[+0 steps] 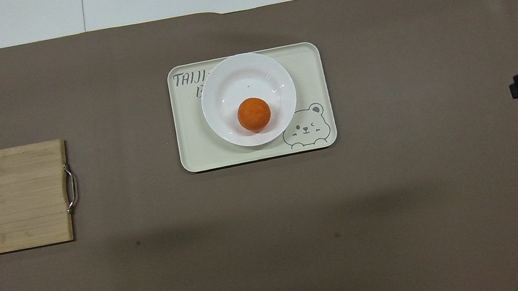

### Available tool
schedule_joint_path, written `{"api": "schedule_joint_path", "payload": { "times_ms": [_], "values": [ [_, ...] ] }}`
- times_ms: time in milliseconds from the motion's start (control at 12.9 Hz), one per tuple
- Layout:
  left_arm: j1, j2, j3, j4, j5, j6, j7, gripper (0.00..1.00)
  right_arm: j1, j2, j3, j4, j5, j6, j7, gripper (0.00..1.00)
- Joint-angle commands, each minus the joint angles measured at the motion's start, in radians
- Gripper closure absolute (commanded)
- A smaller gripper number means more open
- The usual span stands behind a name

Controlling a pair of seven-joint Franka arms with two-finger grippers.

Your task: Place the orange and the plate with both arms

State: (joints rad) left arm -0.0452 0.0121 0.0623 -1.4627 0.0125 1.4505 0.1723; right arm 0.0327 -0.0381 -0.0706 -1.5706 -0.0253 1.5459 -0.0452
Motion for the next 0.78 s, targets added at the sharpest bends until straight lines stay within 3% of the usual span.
{"api": "schedule_joint_path", "payload": {
  "times_ms": [0,699],
  "values": [
    [0.008,-0.020,-0.007,-0.021,0.010,-0.007,0.003,0.00,-0.007,0.014,0.009,0.015,-0.008,-0.007,0.018,0.00],
    [0.008,-0.020,-0.007,-0.019,0.010,-0.007,0.003,0.00,-0.004,0.001,0.011,0.001,-0.001,-0.021,0.018,0.00]
  ]
}}
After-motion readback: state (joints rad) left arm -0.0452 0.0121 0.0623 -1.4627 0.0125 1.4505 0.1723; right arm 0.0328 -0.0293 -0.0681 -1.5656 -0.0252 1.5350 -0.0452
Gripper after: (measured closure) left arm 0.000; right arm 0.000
